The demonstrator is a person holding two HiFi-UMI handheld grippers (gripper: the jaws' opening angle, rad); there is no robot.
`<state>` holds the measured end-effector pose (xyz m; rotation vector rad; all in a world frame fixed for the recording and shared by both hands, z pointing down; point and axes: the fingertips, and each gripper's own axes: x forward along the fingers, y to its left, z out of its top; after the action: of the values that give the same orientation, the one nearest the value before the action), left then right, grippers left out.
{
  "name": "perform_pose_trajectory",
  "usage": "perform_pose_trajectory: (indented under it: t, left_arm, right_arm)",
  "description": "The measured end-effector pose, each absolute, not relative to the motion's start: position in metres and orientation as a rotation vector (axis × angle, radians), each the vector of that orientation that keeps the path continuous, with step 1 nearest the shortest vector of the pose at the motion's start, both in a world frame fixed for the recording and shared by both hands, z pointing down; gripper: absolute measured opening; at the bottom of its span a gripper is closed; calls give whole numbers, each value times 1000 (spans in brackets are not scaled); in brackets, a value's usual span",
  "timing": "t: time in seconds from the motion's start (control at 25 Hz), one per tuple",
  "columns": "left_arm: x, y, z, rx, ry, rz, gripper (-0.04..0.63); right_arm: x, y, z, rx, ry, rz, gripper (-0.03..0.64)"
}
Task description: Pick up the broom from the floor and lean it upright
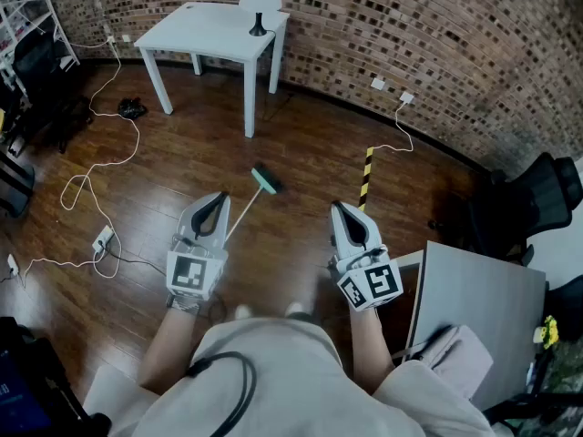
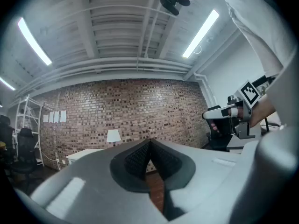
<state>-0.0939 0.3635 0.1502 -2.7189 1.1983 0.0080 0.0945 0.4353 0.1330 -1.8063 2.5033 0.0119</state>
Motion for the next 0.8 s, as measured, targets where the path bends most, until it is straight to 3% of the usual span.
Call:
perform_pose_trajectory:
  t: [0.44, 0.8]
  left_arm:
    - [-135, 338, 161, -2740, 1199, -26, 2]
    - [-114, 288, 158, -2727, 1202, -26, 2]
  right_arm:
    - [55, 413, 147, -1837, 2484, -30, 12]
    - [76, 361, 147, -1816, 2471, -20, 12]
